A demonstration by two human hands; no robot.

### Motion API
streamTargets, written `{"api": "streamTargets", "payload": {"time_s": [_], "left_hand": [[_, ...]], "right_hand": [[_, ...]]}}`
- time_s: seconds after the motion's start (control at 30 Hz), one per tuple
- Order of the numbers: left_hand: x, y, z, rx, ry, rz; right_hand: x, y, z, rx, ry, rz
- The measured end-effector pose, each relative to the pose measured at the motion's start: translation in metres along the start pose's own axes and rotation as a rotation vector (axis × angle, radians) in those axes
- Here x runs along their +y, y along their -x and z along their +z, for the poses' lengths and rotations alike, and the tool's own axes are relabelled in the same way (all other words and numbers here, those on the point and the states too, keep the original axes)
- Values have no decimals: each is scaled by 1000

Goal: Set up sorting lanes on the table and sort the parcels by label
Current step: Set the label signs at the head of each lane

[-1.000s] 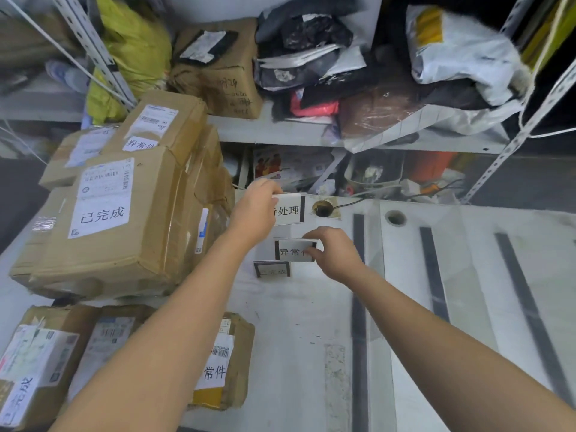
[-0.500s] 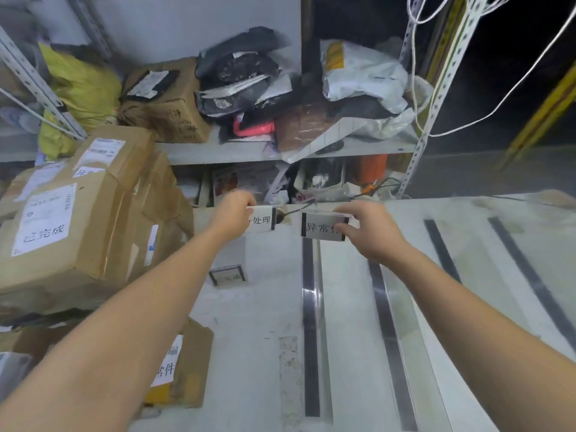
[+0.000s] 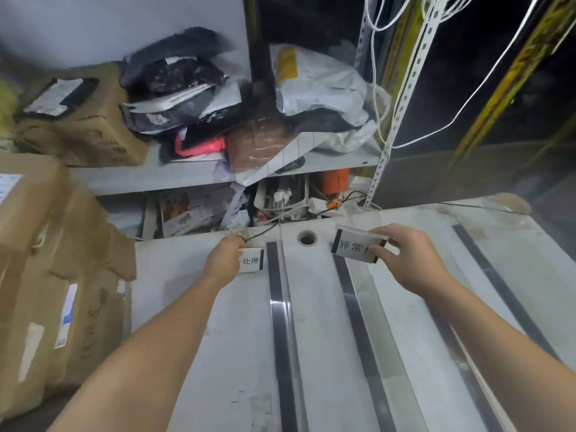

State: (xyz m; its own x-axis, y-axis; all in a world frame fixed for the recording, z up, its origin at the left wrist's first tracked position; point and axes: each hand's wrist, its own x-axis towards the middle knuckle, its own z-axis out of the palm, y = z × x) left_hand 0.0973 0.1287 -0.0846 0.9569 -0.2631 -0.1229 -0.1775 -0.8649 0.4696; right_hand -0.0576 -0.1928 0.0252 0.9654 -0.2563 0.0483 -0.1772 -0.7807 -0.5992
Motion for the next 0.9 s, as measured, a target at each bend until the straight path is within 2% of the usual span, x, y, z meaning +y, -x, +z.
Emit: {"api": "streamTargets", "payload": {"time_s": [0.17,0.27,0.5,0.77,0.9], "left_hand": [[1,8,13,-86,-65,-43],[-1,12,16,-54,-61,-86],[27,9,16,0,-243,-153],[145,18,-21,237,-293,-228],[212,32,-19,259,-332,-250]], "right_hand": [[14,-9,-5,-8,1,1],[27,-12,-10,-11,-11,1],[73,-15,-40,-32,-9,-17],[161,-23,-140,-31,-17,-73],[210,-40,-184,-21,-17,-61]]}}
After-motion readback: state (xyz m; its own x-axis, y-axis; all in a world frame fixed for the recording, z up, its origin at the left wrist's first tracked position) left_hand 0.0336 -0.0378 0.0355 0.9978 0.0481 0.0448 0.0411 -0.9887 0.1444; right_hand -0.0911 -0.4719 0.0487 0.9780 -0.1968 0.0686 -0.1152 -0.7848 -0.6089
